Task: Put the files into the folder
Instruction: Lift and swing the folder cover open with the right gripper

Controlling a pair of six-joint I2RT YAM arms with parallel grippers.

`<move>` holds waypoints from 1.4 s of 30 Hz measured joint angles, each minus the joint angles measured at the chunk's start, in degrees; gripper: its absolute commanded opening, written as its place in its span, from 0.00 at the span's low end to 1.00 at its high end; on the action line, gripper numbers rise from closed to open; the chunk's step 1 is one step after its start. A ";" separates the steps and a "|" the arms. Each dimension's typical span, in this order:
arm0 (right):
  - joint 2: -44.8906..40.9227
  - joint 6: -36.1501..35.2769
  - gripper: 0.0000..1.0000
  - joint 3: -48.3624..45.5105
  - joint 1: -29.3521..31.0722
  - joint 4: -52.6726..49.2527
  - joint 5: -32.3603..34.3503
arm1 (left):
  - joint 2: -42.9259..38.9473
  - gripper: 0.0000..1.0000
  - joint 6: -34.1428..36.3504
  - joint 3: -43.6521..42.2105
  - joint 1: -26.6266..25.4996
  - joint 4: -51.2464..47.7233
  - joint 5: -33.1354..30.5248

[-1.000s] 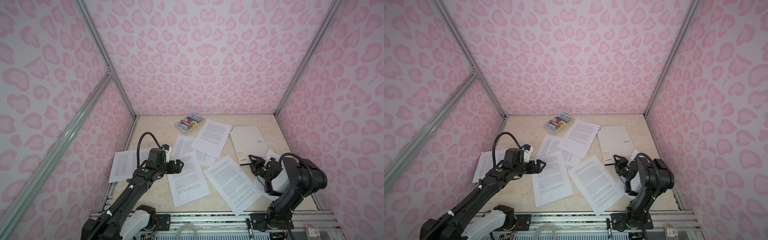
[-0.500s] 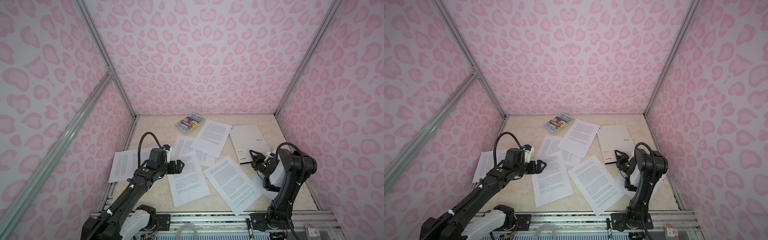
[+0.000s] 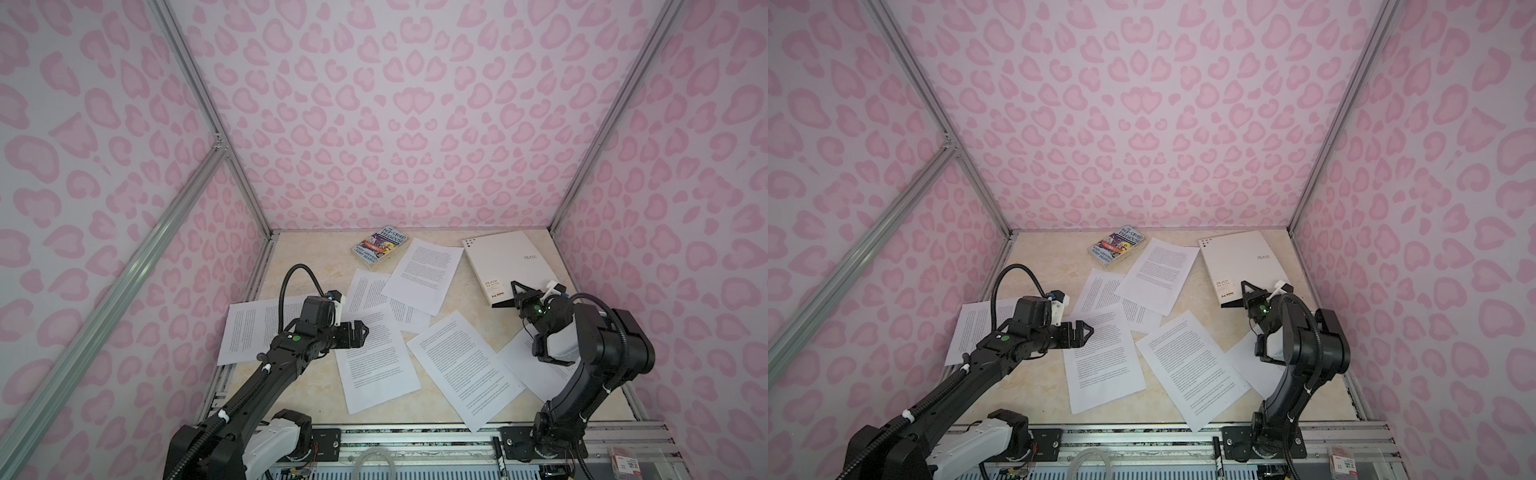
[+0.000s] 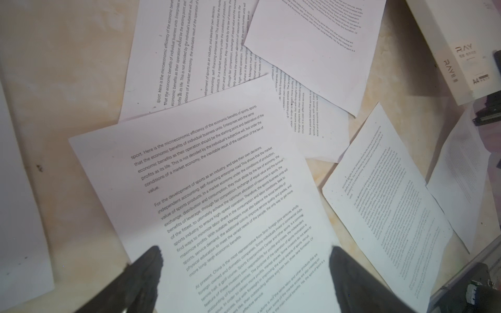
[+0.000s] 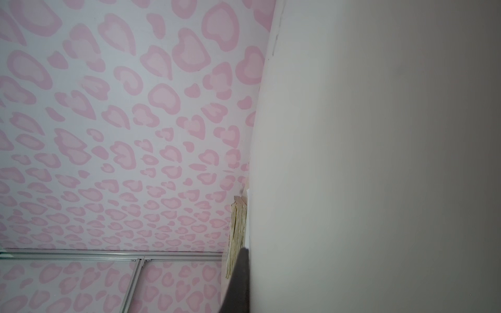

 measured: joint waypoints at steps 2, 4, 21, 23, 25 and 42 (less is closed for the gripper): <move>-5.35 -3.87 0.00 3.19 0.20 -8.63 0.17 | -0.02 0.97 0.00 0.00 0.00 0.00 -0.15; -10.21 -9.44 0.00 7.28 0.96 -19.06 1.07 | -0.02 0.97 0.00 0.00 0.00 0.00 -0.15; -23.52 -57.46 0.00 27.10 28.94 -74.07 37.83 | 0.87 0.97 -0.26 0.00 0.00 0.04 -0.11; -22.99 -60.70 0.00 27.21 32.28 -74.03 42.18 | 1.14 0.97 -0.26 0.00 0.00 0.07 -0.09; -22.34 -63.52 0.00 27.23 35.19 -74.03 45.79 | 1.33 0.97 -0.26 0.00 0.00 0.07 -0.07; -17.59 -78.62 0.62 22.47 51.30 -73.99 57.27 | 2.43 0.97 -0.22 0.00 0.00 0.09 0.39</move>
